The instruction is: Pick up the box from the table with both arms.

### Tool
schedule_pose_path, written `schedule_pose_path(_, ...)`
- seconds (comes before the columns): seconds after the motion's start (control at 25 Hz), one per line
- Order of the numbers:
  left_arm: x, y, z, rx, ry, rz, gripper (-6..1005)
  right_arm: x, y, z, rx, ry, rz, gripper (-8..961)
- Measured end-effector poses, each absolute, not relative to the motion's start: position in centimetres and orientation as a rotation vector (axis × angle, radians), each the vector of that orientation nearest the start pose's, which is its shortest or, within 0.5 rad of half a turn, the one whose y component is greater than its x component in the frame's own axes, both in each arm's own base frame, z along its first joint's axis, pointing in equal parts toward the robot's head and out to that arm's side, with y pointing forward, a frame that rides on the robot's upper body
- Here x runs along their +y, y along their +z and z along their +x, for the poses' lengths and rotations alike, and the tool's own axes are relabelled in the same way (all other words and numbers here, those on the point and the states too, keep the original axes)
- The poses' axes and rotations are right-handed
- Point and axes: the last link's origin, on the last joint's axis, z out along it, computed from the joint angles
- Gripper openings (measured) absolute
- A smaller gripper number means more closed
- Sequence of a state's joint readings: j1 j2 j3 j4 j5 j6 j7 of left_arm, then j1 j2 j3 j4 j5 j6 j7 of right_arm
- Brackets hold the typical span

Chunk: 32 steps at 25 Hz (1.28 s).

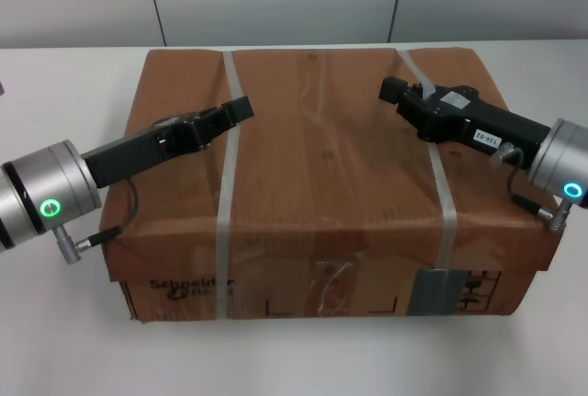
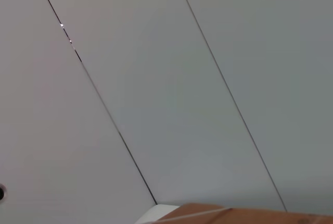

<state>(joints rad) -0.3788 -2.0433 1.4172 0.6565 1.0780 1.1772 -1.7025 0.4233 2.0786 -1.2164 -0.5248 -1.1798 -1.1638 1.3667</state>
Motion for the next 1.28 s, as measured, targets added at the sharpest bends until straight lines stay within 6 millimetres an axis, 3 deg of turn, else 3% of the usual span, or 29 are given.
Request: schedule_pose_path(1.28,33.88,-2.76,-23.71,-1.232,-1.147,-2.328,94,34.58,-2.74,25.81,0.905,1.038,-2.269,42)
